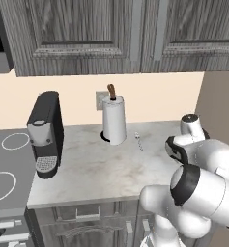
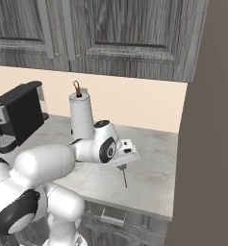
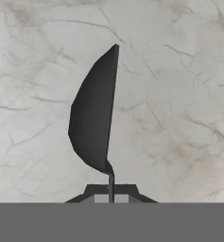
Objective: Organize the utensils by type. Pick up the wooden spoons from the counter and place them in the open cabinet. Then pick up the metallic utensils from the counter and place them in the open drawer.
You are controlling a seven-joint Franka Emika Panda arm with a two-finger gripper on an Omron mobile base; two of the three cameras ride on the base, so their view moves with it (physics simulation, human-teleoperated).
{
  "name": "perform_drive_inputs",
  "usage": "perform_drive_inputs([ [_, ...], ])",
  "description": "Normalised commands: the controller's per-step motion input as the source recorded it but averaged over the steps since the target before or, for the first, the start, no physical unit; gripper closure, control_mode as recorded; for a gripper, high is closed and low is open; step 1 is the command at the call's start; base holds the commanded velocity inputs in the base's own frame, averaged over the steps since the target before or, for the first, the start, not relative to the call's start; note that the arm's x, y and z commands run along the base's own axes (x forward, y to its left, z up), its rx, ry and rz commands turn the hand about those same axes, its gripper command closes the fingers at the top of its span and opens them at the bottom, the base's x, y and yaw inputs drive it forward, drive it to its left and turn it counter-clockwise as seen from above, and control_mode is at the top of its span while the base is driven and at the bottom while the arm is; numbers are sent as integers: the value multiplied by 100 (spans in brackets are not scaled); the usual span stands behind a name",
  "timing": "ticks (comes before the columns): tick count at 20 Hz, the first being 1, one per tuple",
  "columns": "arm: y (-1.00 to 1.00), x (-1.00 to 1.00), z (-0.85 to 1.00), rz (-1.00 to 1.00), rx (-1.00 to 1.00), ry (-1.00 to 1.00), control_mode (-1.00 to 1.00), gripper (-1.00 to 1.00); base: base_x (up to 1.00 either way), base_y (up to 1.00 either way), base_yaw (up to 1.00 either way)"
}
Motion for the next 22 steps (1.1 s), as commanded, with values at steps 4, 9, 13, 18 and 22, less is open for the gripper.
perform_drive_inputs([
  [4, 5, -22, 31, 0, -3, 10, -100, 100, 0, 0, 0],
  [9, 7, -21, 35, 0, 0, 0, -100, 100, 0, 0, 0],
  [13, 10, -12, 46, 0, 0, 0, -100, 100, 0, 0, 0],
  [18, 31, -17, 42, 0, 0, 0, -100, 100, 0, 0, 0],
  [22, 37, -13, 41, 0, 0, -1, -100, 100, 0, 0, 0],
])
